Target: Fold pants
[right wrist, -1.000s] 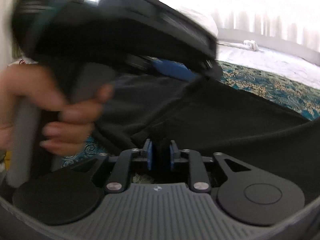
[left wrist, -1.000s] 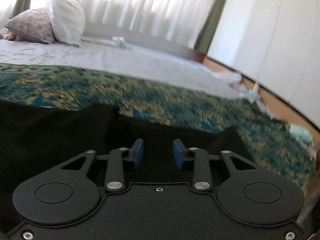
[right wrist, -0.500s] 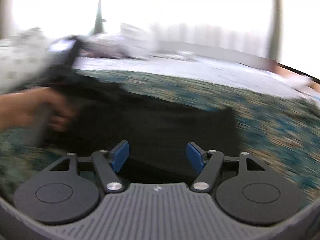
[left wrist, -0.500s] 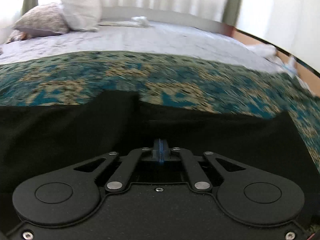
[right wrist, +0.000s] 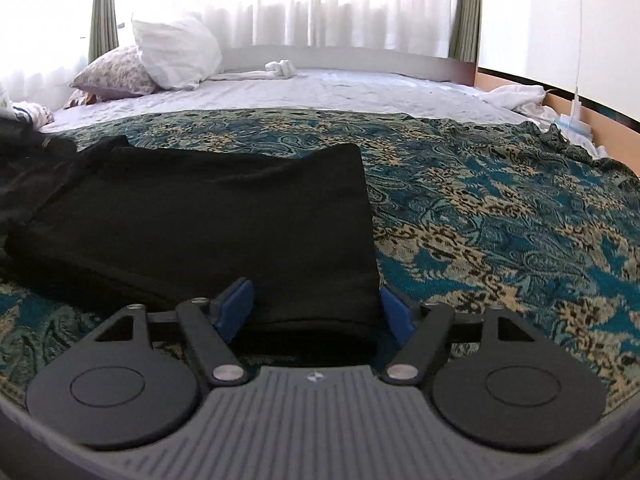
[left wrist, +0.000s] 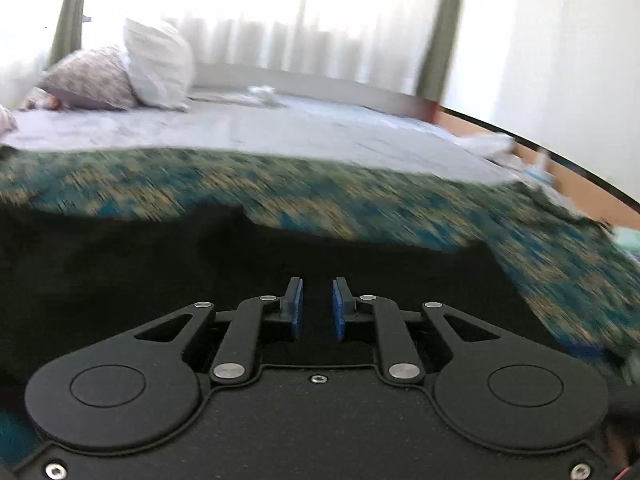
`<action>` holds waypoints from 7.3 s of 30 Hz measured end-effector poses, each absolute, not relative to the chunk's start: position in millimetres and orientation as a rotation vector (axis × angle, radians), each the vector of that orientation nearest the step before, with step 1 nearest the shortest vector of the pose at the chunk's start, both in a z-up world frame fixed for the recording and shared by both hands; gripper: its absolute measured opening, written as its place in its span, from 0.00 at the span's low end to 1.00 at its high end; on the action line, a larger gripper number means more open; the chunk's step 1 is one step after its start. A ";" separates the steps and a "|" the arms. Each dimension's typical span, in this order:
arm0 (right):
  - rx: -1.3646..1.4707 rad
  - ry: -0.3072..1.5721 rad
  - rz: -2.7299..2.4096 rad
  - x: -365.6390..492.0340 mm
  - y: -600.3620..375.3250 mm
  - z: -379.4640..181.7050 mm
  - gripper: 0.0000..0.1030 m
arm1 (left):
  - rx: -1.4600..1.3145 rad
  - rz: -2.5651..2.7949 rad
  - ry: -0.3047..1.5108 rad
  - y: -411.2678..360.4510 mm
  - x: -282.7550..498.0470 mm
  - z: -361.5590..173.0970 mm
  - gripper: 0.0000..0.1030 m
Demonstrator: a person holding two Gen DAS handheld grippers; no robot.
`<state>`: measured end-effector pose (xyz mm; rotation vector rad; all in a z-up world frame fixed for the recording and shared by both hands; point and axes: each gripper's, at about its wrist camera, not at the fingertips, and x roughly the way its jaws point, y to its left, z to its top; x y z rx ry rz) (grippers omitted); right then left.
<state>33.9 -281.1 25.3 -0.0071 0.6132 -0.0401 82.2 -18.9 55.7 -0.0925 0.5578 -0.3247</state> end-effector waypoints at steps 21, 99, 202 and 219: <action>-0.045 0.729 -0.234 210.5 -321.7 4.3 0.39 | -0.028 -0.282 0.564 -28.6 43.6 -0.6 0.15; -0.109 0.505 0.366 58.2 -100.4 -1.1 0.96 | -0.755 0.402 0.394 292.5 96.7 -10.2 0.37; -0.080 0.450 0.199 46.0 -99.6 28.5 0.80 | -0.181 -0.298 0.620 97.4 46.3 74.8 0.56; -0.041 0.486 0.183 56.1 -90.7 1.5 0.83 | -0.123 -0.382 0.844 14.2 225.2 29.9 0.33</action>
